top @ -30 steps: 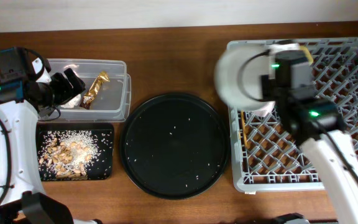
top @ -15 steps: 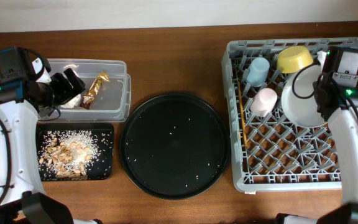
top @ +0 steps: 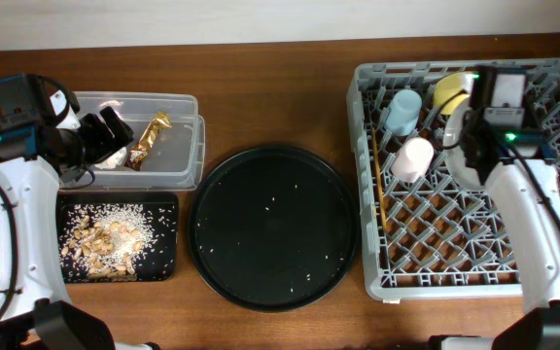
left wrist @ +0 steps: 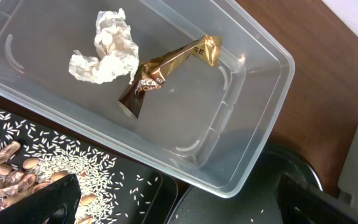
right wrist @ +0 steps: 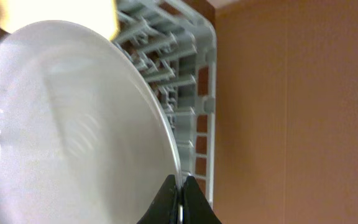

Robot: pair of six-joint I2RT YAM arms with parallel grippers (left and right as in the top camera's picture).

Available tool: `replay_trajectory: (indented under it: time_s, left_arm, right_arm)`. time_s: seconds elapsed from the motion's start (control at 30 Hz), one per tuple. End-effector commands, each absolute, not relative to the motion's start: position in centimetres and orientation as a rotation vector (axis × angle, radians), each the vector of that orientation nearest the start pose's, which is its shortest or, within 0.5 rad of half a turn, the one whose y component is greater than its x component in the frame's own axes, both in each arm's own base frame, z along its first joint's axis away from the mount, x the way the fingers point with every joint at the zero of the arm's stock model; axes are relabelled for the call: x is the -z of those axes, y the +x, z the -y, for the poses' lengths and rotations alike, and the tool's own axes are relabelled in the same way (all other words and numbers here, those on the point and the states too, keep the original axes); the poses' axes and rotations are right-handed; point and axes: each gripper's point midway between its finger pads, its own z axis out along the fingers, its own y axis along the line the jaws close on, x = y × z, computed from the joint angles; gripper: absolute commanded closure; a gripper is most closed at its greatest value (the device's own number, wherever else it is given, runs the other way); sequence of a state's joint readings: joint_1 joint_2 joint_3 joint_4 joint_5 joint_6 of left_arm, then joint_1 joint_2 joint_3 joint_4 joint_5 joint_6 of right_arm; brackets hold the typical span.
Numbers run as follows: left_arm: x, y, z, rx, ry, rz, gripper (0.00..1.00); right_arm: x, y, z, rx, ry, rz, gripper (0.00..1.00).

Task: Sort waste into correct bins and load items into the dishwasher rack
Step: 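Lift the white plate with right gripper and stand it in the rack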

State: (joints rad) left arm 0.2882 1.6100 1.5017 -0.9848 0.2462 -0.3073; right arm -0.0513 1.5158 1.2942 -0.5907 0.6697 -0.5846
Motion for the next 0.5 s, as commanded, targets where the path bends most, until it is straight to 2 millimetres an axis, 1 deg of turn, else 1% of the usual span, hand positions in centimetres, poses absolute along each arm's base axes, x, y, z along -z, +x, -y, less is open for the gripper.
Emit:
replay_trajectory:
  time_s: [0.0, 0.1, 0.2, 0.23, 0.3, 0.33, 0.37, 0.4, 0.43, 0.47]
  left_arm:
    - [-20.1, 38.7, -7.2, 0.33, -0.691, -2.546, 0.01]
    - [-20.1, 38.7, -7.2, 0.33, -0.691, -2.546, 0.01]
    - [-20.1, 38.7, -7.2, 0.33, -0.691, -2.546, 0.01]
    - [-20.1, 38.7, -7.2, 0.33, -0.691, -2.546, 0.01]
    - [-20.1, 38.7, -7.2, 0.33, -0.691, -2.546, 0.01]
    - [-20.1, 38.7, -7.2, 0.33, -0.691, -2.546, 0.01]
    - [-20.1, 38.7, -7.2, 0.33, -0.692, -2.547, 0.01]
    - [-20.1, 38.7, -7.2, 0.33, -0.692, -2.547, 0.01]
    - [-20.1, 38.7, -7.2, 0.33, -0.691, -2.546, 0.01]
    - [-20.1, 38.7, -7.2, 0.33, -0.691, -2.546, 0.01]
  right_arm:
    - [-23.5, 40.1, 11.4, 1.079, -0.352, -2.389, 0.96]
    - [-22.2, 40.6, 10.1, 0.963, -0.416, -2.415, 0.96]
    - [-20.5, 41.0, 9.1, 0.879, -0.473, -2.45, 0.96]
    - [-20.2, 41.1, 9.0, 0.873, -0.479, -2.457, 0.95]
    - [-19.9, 41.1, 9.1, 0.875, -0.483, -2.465, 0.86]
    - [-19.9, 41.1, 9.1, 0.876, -0.482, -2.465, 0.75]
    - [-19.9, 41.1, 9.1, 0.88, -0.481, -2.465, 0.58]
    - [-20.0, 41.0, 9.2, 0.884, -0.48, -2.465, 0.46]
    - [-20.0, 41.0, 9.2, 0.885, -0.479, -2.465, 0.29]
    - [-20.1, 41.1, 9.2, 0.889, -0.475, -2.461, 0.19]
